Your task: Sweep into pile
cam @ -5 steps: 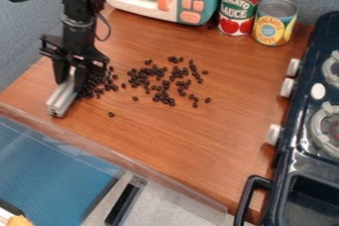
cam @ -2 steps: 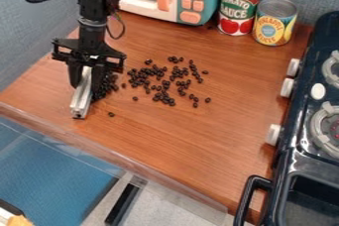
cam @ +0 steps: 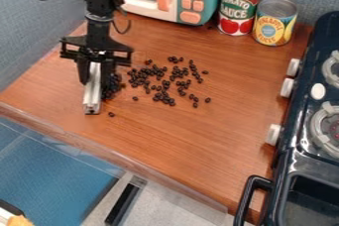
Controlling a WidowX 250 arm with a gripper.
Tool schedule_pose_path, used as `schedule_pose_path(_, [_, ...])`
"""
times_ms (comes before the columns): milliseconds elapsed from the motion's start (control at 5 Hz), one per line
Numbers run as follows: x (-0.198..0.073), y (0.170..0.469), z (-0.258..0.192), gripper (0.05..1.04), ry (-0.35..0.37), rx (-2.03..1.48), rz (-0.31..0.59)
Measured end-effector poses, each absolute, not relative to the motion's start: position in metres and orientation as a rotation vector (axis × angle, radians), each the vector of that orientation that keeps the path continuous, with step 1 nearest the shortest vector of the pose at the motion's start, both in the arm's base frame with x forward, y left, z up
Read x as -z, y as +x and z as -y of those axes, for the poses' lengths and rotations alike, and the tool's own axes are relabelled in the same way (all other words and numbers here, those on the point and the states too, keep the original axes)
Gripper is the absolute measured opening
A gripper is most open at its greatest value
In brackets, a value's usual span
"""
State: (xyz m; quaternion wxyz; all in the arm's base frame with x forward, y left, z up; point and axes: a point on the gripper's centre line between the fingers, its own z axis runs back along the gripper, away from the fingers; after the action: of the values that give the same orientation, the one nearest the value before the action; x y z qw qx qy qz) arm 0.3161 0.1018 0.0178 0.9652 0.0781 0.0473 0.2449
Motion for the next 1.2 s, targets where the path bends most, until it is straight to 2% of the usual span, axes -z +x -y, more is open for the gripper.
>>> schedule_pose_path(600, [-0.017,0.330,-0.061,0.361,0.118,-0.532,-0.111])
schedule_pose_path(1200, [-0.017,0.359,-0.022,0.361,0.063,-0.613,-0.130])
